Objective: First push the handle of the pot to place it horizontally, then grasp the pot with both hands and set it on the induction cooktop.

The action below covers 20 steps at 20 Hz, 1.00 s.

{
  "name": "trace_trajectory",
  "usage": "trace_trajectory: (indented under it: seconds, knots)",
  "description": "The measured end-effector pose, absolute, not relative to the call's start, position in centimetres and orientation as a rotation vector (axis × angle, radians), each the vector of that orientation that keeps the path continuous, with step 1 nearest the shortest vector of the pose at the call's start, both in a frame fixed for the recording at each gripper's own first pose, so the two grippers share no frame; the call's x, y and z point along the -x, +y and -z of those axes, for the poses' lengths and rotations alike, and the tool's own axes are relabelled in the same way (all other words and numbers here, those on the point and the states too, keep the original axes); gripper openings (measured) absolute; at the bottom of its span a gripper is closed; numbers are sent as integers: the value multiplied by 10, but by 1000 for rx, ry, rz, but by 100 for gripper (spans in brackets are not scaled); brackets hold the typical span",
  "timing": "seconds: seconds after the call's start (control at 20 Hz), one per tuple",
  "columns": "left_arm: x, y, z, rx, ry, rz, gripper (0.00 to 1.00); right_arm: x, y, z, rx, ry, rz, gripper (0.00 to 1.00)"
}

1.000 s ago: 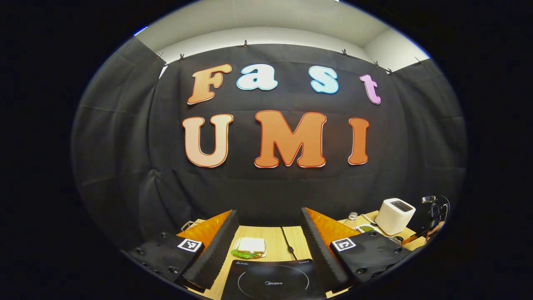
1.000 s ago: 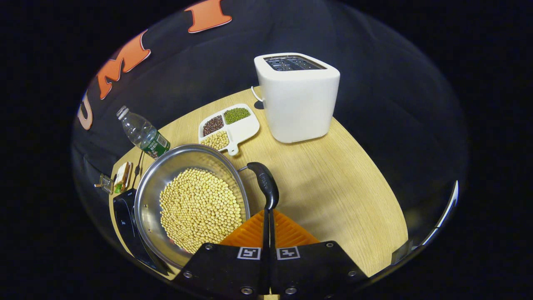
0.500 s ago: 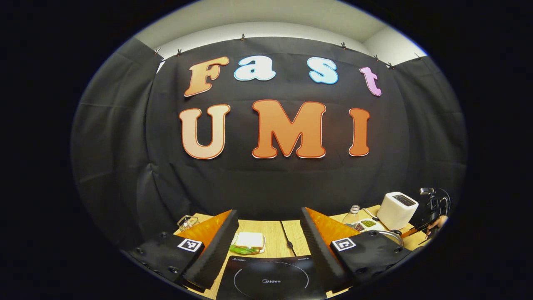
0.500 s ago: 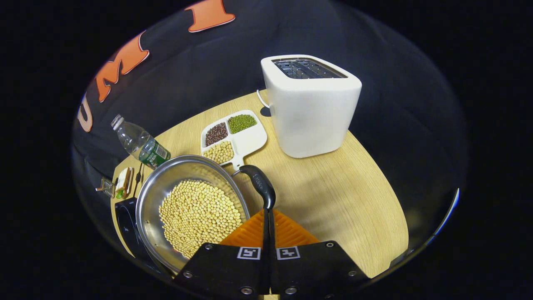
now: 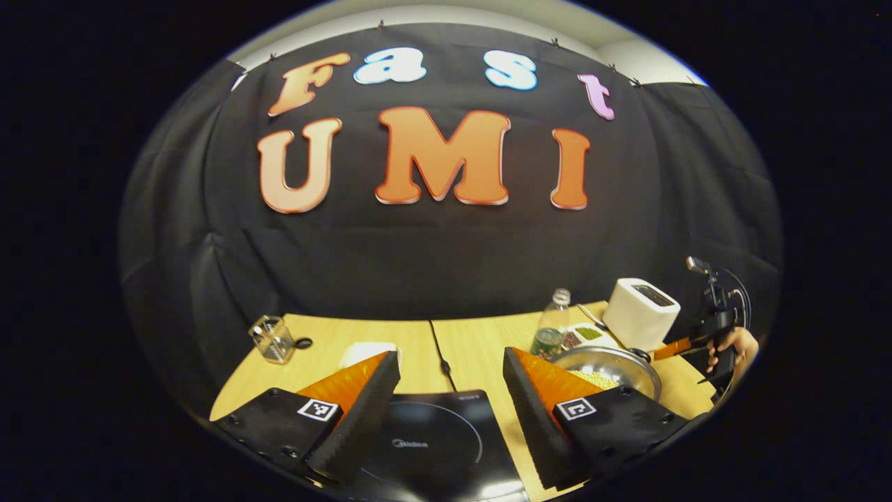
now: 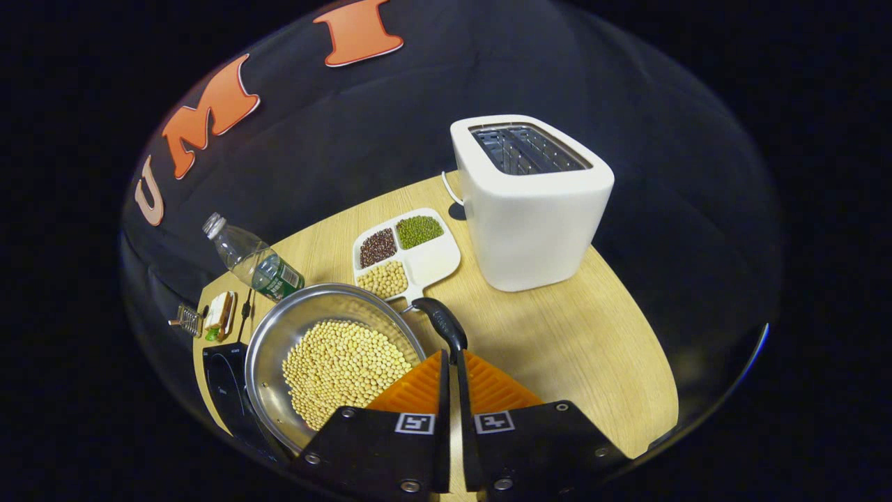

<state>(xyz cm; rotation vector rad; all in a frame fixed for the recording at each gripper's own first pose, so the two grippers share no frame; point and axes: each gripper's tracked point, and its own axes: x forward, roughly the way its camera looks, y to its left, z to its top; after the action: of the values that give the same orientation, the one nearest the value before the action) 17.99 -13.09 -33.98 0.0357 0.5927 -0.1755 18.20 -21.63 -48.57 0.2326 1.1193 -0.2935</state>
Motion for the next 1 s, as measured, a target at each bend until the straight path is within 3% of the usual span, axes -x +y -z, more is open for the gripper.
trace_trajectory:
  seconds: [0.1,0.25,0.35,0.55,1.0]
  knots:
    - [-168,-155,373,-24,699,220,99,-190,-207,488,-218,1112,253,23]
    - [-151,-186,414,1,854,264,98,-197,-194,498,-198,1111,205,63]
    - [-142,-200,436,30,941,272,98,-201,-193,505,-151,1110,186,78]
    - [-125,-222,474,113,1094,259,99,-207,-197,514,-64,1115,178,91]
    - [-111,-241,538,62,1222,171,99,-218,-210,534,34,1118,187,93]
